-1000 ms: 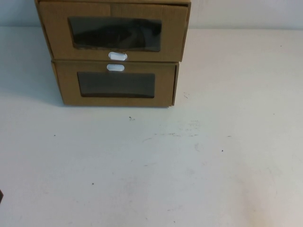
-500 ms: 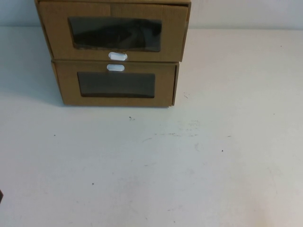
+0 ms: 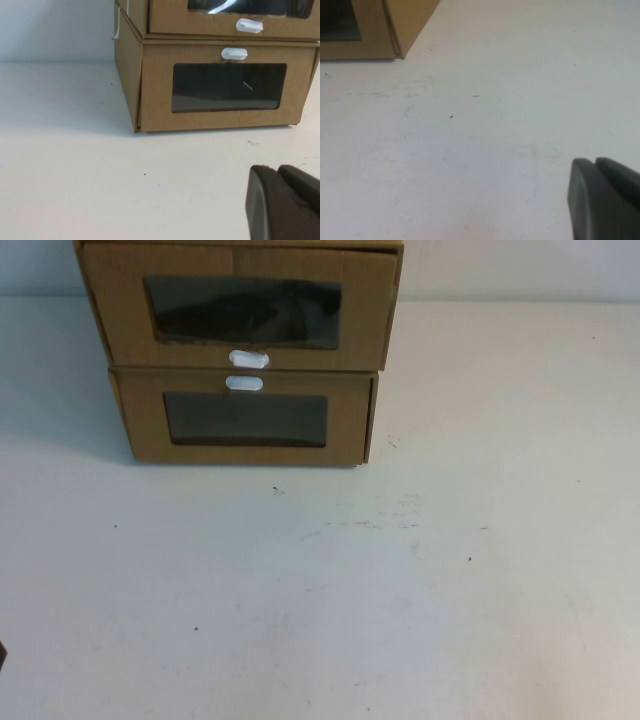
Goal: Close the shoe box
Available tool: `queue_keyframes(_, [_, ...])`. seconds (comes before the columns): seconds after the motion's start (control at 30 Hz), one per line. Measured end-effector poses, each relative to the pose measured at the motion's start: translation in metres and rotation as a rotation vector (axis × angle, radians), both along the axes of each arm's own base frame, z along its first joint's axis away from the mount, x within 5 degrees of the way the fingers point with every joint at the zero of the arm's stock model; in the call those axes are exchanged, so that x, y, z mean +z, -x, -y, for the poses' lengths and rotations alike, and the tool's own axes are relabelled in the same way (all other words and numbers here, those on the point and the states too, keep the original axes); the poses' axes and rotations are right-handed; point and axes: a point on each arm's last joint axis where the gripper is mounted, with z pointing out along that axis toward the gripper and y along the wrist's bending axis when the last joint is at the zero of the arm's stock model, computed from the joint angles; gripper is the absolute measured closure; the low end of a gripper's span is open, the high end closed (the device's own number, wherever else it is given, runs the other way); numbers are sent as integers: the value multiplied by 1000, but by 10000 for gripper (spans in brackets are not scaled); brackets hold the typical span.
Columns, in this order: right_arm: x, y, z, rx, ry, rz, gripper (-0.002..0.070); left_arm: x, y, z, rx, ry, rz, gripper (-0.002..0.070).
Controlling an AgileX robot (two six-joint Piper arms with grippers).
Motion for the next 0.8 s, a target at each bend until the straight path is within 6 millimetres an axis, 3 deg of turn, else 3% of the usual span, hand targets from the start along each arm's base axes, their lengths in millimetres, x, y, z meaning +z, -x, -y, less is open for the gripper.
queue_keyframes(0.33, [0,0,0,0,0,1,687,3,-2,-10,102,-152,74,677])
queue_keyframes(0.63, [0,0,0,0,-1,1,687,-17,1,-15,127,-228,-134,677])
queue_keyframes(0.8, [0,0,0,0,-2,0,687,-18,2,-15,128,-237,-147,677])
